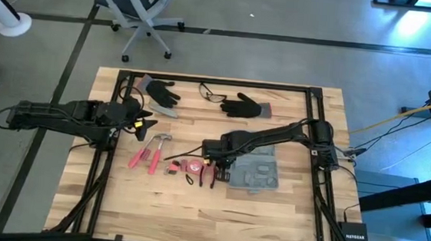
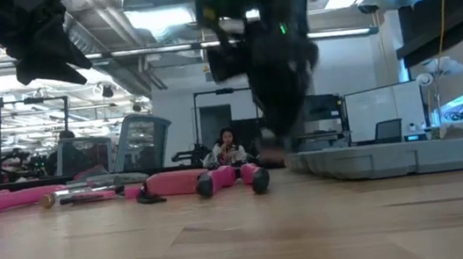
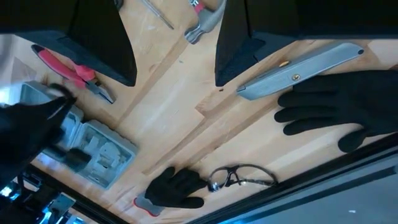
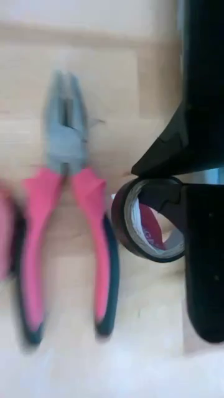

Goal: Prefit tool cases
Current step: Put the black electrical tape into the prefit tool case

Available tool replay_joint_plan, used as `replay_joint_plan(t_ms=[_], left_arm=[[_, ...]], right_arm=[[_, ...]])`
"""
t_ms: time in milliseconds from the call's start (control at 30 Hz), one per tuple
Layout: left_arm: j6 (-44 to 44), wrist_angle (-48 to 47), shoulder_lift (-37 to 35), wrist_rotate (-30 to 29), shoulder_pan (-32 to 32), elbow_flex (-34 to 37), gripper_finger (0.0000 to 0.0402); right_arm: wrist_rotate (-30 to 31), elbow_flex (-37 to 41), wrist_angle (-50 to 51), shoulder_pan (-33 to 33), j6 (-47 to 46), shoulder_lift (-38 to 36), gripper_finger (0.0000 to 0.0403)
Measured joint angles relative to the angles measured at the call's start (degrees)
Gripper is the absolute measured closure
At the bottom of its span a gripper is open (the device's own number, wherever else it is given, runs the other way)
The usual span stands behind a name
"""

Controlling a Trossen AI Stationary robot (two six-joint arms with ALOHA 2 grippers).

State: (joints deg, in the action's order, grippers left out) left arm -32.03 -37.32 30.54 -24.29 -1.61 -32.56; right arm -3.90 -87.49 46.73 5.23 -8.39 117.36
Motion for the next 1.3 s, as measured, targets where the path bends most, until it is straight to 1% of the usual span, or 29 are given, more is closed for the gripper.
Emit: replay_joint_plan(t_ms=[100,167,233,300,400,467,600,733,833,967,1100,1300], left_arm=[[-0.1,-0.4,0.0,0.0,0.0,0.0,0.0192],[-0.1,-0.7,0.0,0.0,0.0,0.0,0.0192],[-0.1,-1.7,0.0,0.0,0.0,0.0,0.0192],[-0.1,-1.7,0.0,0.0,0.0,0.0,0.0192],[-0.1,-1.9,0.0,0.0,0.0,0.0,0.0192],[-0.1,-2.2,0.0,0.0,0.0,0.0,0.0192],[0.0,-2.4,0.0,0.0,0.0,0.0,0.0192],[1.0,-2.4,0.0,0.0,0.0,0.0,0.0192],[1.0,-2.4,0.0,0.0,0.0,0.0,0.0192],[0.7,-1.8,0.3,0.0,0.0,0.0,0.0192],[1.2,-0.4,1.9,0.0,0.0,0.0,0.0192],[-0.7,0.0,5.5,0.1,0.2,0.0,0.0192]], right_arm=[[0.8,-4.5,4.3,-0.5,1.3,-0.9,0.0399],[1.2,-6.7,9.3,-0.8,1.4,-2.0,0.04],[2.4,-6.5,14.1,-0.8,1.6,-4.1,0.04],[2.7,-4.4,17.6,-0.8,0.4,-6.9,0.0401],[2.2,2.1,20.4,0.2,-3.8,-12.7,0.0401],[2.2,7.8,20.3,1.4,-8.8,-17.3,0.0401],[2.2,20.8,18.1,5.8,-23.1,-26.7,0.0402],[1.3,30.7,14.2,11.3,-37.6,-32.9,0.0402],[1.2,34.2,11.4,14.9,-44.3,-33.9,0.0402],[1.4,35.9,9.9,18.0,-48.4,-33.6,0.0402],[2.9,37.5,9.1,18.8,-51.6,-33.5,0.0403],[2.3,40.3,5.7,18.8,-54.2,-33.4,0.0403]])
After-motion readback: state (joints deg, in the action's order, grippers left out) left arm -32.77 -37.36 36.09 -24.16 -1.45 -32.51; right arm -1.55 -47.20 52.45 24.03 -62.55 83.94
